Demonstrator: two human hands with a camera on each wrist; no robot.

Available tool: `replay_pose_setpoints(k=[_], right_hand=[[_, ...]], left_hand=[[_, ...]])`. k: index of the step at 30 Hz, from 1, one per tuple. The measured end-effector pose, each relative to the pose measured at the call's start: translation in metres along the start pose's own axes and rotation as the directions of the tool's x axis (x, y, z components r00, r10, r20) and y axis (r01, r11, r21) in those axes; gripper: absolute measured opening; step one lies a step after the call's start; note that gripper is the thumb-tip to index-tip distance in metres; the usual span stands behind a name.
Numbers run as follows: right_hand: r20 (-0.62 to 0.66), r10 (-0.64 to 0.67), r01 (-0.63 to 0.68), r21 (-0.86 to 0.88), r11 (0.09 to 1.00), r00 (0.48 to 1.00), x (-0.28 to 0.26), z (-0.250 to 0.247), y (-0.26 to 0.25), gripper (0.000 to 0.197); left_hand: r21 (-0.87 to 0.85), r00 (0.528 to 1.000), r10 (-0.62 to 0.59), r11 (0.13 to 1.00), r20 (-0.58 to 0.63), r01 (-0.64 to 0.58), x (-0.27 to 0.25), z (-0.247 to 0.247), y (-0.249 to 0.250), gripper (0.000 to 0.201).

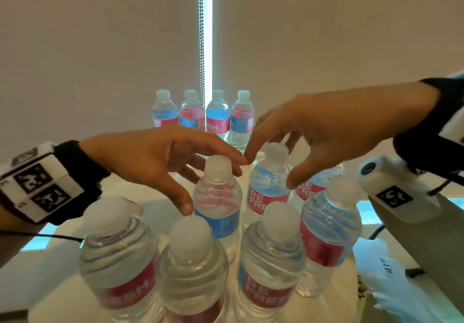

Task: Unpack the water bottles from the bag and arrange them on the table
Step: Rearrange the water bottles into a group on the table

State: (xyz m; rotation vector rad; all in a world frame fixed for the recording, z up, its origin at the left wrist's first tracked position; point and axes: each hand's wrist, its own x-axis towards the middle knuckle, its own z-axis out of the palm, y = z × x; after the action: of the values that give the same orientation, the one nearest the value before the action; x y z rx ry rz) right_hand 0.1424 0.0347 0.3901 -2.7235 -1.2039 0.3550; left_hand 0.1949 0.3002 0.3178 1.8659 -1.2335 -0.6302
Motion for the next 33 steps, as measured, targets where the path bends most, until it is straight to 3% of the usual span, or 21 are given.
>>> replay_pose_setpoints(k=[5, 9, 13, 17, 20, 24, 29, 33], right_hand=[[0.144, 0.069, -0.059, -0.073, 0.996, 0.987, 0.015, 0.012, 0.0, 0.06], [0.172, 0.104, -0.089, -0.093, 0.992, 0.98, 0.018, 0.011, -0.001, 0.057], [0.183, 0.121, -0.104, -0.101, 0.989, 0.976, 0.017, 0.003, -0.008, 0.057], [0.109, 0.156, -0.142, -0.126, 0.982, 0.982, 0.025, -0.016, -0.018, 0.055], [0.022, 0.189, -0.184, -0.134, 0.974, 0.982, 0.044, -0.03, -0.019, 0.052], [-0.097, 0.262, -0.269, -0.067, 0.961, 0.96, 0.079, -0.042, -0.018, 0.044], [-0.155, 0.322, -0.335, -0.066, 0.94, 0.934, 0.134, -0.038, -0.016, 0.049], [-0.17, 0.368, -0.382, -0.061, 0.922, 0.914, 0.169, -0.03, -0.009, 0.052]], left_hand=[[-0.06, 1.0, 0.014, 0.998, 0.008, -0.013, -0.001, 0.006, -0.003, 0.066], [-0.099, 1.0, 0.029, 0.995, -0.001, -0.029, -0.005, 0.005, -0.005, 0.07], [-0.071, 0.995, 0.027, 0.997, -0.099, -0.034, -0.017, -0.004, -0.009, 0.063], [-0.122, 0.967, -0.033, 0.992, -0.253, 0.002, -0.038, -0.017, -0.006, 0.063], [-0.123, 0.915, -0.081, 0.992, -0.395, 0.035, -0.049, -0.027, -0.003, 0.075], [-0.1, 0.806, -0.165, 0.986, -0.568, 0.131, -0.059, -0.045, -0.008, 0.086], [-0.072, 0.664, -0.201, 0.974, -0.721, 0.216, -0.057, -0.059, -0.02, 0.063], [-0.09, 0.581, -0.244, 0.955, -0.777, 0.281, -0.051, -0.065, -0.033, 0.054]])
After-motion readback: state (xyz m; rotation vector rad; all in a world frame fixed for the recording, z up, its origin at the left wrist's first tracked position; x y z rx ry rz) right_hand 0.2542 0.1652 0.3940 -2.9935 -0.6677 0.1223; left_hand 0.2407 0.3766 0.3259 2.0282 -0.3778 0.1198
